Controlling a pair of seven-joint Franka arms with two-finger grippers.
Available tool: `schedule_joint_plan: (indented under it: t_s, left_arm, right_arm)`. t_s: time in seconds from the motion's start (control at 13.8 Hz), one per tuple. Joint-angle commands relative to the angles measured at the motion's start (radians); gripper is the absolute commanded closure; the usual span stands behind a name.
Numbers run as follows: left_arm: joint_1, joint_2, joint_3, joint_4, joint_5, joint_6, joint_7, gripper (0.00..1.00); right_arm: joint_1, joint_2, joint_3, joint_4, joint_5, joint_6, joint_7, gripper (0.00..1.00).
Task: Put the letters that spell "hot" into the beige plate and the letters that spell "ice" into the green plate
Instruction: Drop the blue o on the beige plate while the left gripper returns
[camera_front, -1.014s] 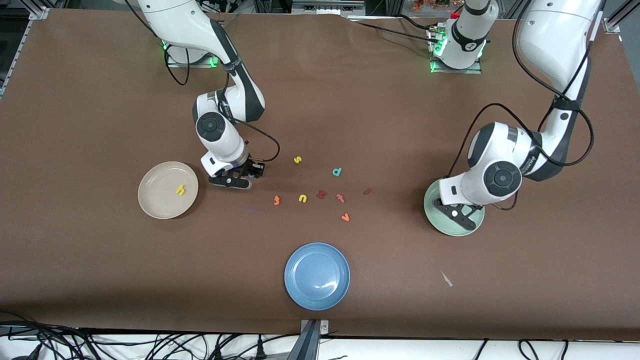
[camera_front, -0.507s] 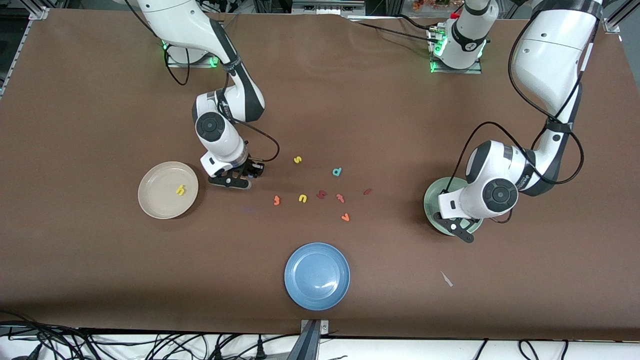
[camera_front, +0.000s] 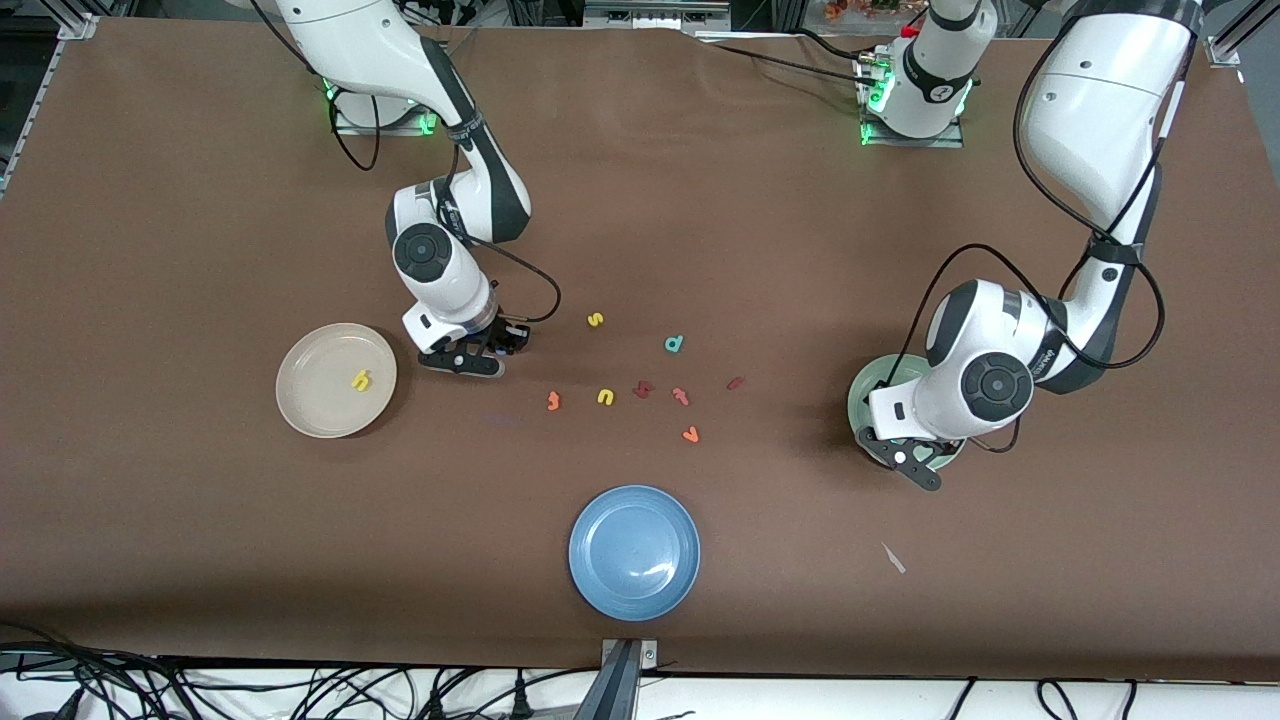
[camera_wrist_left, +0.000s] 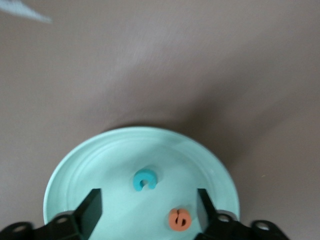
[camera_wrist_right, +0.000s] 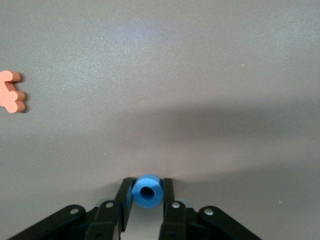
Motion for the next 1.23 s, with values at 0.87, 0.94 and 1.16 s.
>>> schedule_joint_plan:
  t_s: [0.87, 0.94, 1.16]
  left_arm:
    - [-0.135, -0.018, -0.052, 0.112, -0.082, -0.049, -0.008, 0.0]
    - [-0.146, -0.018, -0.052, 0.109, -0.083, -0.05, -0.004, 0.0]
    - [-0.2, -0.002, -0.052, 0.098, -0.082, -0.049, 0.013, 0.0]
  right_arm:
    - [0.012, -0.081, -0.191, 0.085, 0.0, -0.293, -0.29, 0.84]
    - [0.012, -0.083, -0.226, 0.085, 0.002, -0.316, -0.361, 0.84]
    - [0.006, -0.075, -0.302, 0.076, 0.002, -0.318, -0.524, 0.84]
